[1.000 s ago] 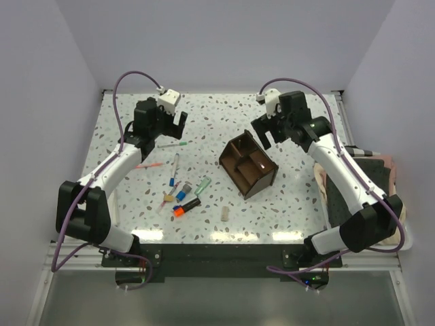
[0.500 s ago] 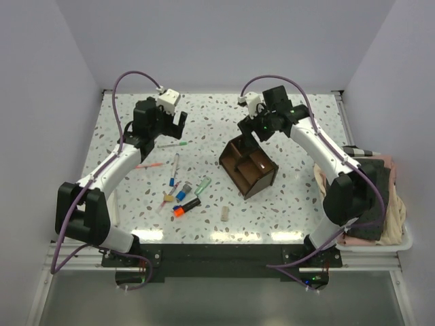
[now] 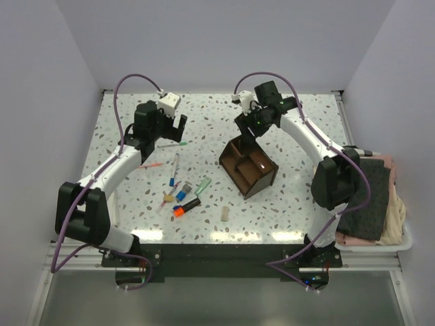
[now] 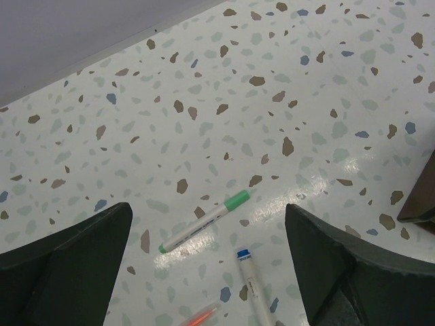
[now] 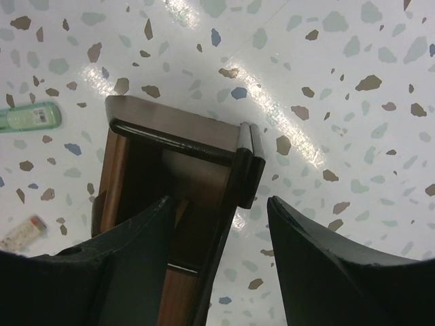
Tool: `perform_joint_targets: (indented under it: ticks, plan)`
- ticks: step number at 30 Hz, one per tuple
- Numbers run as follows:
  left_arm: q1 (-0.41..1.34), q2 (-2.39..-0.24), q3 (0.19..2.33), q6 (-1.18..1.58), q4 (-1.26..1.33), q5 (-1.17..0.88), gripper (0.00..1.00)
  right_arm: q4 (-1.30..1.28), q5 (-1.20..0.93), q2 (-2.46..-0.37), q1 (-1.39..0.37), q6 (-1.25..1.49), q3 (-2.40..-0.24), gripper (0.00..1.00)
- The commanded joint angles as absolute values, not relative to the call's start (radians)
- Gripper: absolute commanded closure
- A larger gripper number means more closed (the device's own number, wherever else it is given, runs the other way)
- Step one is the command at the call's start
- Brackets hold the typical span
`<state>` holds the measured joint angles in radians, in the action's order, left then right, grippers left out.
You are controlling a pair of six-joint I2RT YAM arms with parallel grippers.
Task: Sort the stationery into containers
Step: Move the storage box to the center of the board.
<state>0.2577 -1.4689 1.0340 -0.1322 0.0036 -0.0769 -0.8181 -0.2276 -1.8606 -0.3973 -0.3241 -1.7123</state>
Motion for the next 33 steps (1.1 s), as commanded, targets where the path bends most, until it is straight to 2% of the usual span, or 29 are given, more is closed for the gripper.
perform_joint_targets:
  ticks: [1,18,26,30,31,33]
  plan:
    - [0.258,-1.447,1.038,-0.143,0.035,-0.063,0.00,-0.864,-0.230,-1.868,-0.397,-0.341,-1.769,0.40]
    - [0.258,-1.474,1.057,-0.140,0.022,-0.074,0.00,-0.861,-0.213,-1.851,-0.400,-0.347,-1.746,0.39]
    - [0.258,-1.473,1.049,-0.143,0.025,-0.066,0.00,-0.870,-0.172,-1.888,-0.410,-0.371,-1.767,0.55]
    - [0.258,-1.476,1.049,-0.140,0.026,-0.064,0.00,-0.914,-0.155,-1.931,-0.422,-0.425,-1.817,0.68]
    - [0.258,-1.477,1.049,-0.141,0.026,-0.066,0.00,-0.931,-0.153,-1.945,-0.420,-0.436,-1.836,0.76]
    - [0.258,-1.479,1.048,-0.141,0.026,-0.063,0.00,-0.984,-0.158,-2.003,-0.420,-0.477,-1.905,0.81]
